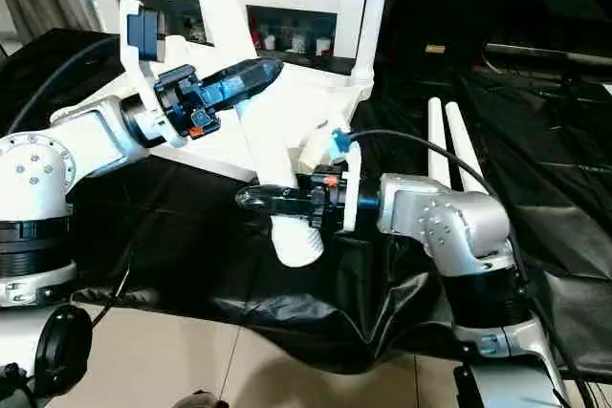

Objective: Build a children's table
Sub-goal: Pick table leg

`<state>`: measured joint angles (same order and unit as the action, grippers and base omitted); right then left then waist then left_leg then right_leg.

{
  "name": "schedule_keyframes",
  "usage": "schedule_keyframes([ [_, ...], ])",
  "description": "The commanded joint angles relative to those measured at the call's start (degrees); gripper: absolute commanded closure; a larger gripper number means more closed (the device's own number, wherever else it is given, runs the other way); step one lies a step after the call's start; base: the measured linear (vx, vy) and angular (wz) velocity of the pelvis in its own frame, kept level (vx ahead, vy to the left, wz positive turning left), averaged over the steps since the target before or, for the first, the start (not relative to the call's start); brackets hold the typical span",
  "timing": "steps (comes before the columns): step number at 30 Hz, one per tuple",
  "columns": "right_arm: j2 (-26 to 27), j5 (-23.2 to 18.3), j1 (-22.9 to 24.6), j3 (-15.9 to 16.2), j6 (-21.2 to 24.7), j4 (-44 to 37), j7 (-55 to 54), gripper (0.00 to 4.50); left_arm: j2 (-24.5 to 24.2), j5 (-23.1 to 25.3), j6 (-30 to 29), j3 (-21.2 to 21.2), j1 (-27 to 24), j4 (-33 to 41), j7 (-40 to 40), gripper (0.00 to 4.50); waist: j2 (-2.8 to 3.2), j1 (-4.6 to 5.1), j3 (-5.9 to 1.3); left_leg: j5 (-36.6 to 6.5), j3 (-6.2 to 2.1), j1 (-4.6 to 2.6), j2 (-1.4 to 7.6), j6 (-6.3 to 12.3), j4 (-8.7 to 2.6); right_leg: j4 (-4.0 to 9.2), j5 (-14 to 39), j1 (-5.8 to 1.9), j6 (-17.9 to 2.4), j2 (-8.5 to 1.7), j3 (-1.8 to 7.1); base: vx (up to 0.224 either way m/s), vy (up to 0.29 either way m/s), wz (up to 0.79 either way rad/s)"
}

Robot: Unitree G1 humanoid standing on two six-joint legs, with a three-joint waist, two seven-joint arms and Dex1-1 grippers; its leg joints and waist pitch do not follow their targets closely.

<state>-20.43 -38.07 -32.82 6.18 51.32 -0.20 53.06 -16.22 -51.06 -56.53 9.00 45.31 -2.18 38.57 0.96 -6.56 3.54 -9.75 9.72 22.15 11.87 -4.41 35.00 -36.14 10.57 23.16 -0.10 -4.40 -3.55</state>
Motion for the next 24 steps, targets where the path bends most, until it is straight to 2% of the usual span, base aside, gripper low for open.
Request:
schedule_keyframes([
  [1, 0.05, 2.63, -0.34, -0.64, -2.39, 0.48, -2.21, 1.93, -2.35, 3.75, 0.93, -5.13, 0.22, 3.22, 2.29, 2.73, -0.47, -0.21, -4.54, -8.08, -0.03, -0.88, 0.62, -2.18, -4.02, 4.22, 12.28, -3.04, -8.26, -3.04, 2.22, 0.000, 0.000, 0.00],
  [2, 0.04, 2.59, -0.50, -0.65, -2.32, 0.67, -2.20, 1.81, -2.63, 4.10, 1.14, -5.59, 0.25, 3.30, 2.53, 2.73, -0.74, 0.03, -4.46, -8.03, 0.01, -0.86, 0.65, -2.18, -4.10, 4.23, 12.14, -3.05, -8.38, -2.92, 2.22, 0.000, 0.000, 0.00],
  [4, -0.40, 2.28, -0.90, -0.34, -2.12, 0.70, -1.29, 1.72, -2.98, 4.22, 1.12, -6.09, 0.39, 3.53, 3.09, 2.73, -0.54, 0.00, -4.48, -7.85, 0.09, -0.95, 0.62, -2.12, -4.01, 4.14, 11.42, -2.96, -8.71, -2.84, 2.28, 0.000, 0.000, 0.00],
  [6, -1.86, 3.29, -1.44, 1.20, -3.12, 0.58, 0.52, 1.38, -3.84, 5.00, 1.42, -7.17, 0.59, 3.74, 4.05, 2.73, -0.69, -0.07, -4.51, -7.68, 0.11, -0.87, 0.58, -1.97, -3.98, 4.08, 11.11, -3.10, -8.92, -2.85, 2.23, 0.000, 0.000, 0.00],
  [8, -3.19, 4.97, -1.86, 2.73, -4.97, 0.68, 1.93, 1.34, -4.70, 5.71, 1.64, -8.23, 0.75, 3.84, 5.07, 2.73, -0.70, -0.07, -4.49, -7.51, 0.09, -0.83, 0.56, -2.00, -3.94, 3.99, 10.74, -3.15, -8.84, -2.86, 2.24, 0.000, 0.000, 0.00],
  [9, -4.07, 5.79, -2.05, 3.57, -6.54, 0.85, 3.70, 1.32, -5.20, 6.12, 1.81, -8.91, 0.90, 3.76, 5.80, 2.73, -0.91, 0.00, -4.45, -7.54, 0.19, -0.77, 0.50, -1.84, -3.88, 4.07, 10.80, -3.12, -8.85, -2.83, 2.28, 0.000, 0.000, 0.00],
  [11, -4.67, 6.04, -2.18, 4.00, -7.26, 1.03, 5.45, 1.31, -5.55, 6.50, 2.27, -9.47, 1.05, 3.55, 6.48, 2.73, -0.86, 0.00, -4.46, -7.53, 0.19, -0.74, 0.51, -1.48, -3.83, 4.03, 10.88, -3.14, -8.98, -2.87, 2.29, 0.000, 0.000, 0.00],
  [24, -6.08, 7.87, -2.77, 7.62, -7.64, 2.64, 9.26, 1.31, -4.97, 6.59, 3.07, -10.52, 1.89, 3.53, 8.30, 2.73, -0.89, 0.05, -4.55, -7.25, 0.19, -0.73, 0.55, -0.75, -3.69, 3.88, 9.75, -3.20, -10.82, -2.84, 2.21, 0.000, 0.000, 0.00],
])
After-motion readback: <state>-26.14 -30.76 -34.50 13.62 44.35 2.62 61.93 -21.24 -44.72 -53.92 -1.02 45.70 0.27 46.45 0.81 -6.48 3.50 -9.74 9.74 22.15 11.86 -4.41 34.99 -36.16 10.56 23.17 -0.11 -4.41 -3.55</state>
